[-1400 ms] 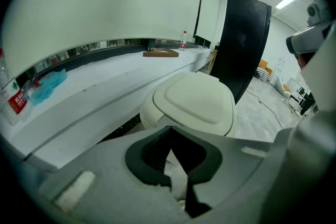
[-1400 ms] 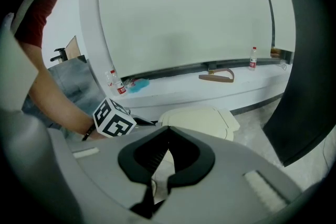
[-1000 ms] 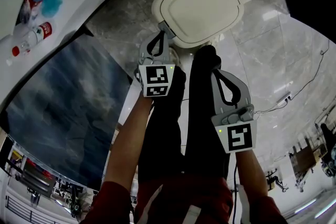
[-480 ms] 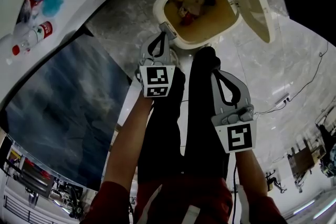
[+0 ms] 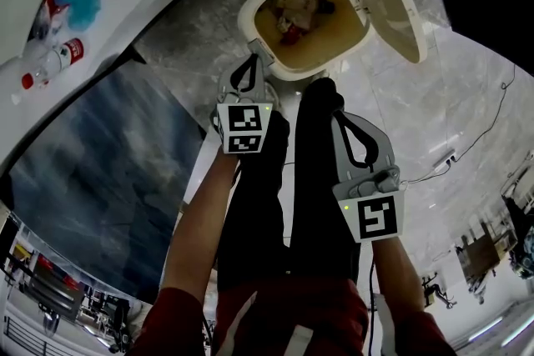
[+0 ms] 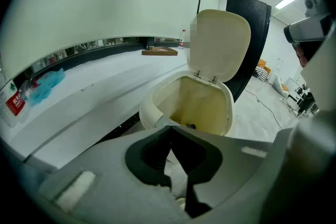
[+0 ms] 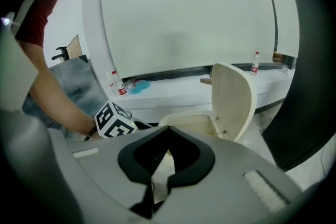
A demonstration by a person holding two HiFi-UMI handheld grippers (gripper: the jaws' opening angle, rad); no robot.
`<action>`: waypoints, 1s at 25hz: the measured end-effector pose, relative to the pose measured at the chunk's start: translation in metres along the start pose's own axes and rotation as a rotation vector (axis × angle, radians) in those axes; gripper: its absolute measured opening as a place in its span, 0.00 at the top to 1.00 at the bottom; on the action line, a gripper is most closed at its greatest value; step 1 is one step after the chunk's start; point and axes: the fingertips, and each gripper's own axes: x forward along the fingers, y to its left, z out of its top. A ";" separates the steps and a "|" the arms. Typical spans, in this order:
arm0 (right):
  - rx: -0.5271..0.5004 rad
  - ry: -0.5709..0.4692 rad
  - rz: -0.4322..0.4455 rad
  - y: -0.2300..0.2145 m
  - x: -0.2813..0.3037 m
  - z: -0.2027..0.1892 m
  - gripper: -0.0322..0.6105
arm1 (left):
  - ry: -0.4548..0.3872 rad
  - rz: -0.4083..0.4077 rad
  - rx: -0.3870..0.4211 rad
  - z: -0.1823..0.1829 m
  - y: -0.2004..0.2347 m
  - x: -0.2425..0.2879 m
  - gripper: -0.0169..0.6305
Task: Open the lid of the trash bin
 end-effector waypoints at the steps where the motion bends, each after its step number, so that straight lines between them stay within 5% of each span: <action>1: -0.004 -0.002 -0.003 -0.001 -0.002 0.003 0.95 | 0.018 -0.003 0.006 -0.001 -0.001 0.001 0.97; 17: -0.073 -0.105 -0.042 0.002 -0.041 0.084 0.95 | 0.021 -0.033 0.022 0.058 -0.014 -0.078 0.97; 25: -0.117 -0.153 -0.082 0.006 -0.074 0.129 0.95 | -0.096 -0.010 0.016 0.124 -0.014 -0.154 0.97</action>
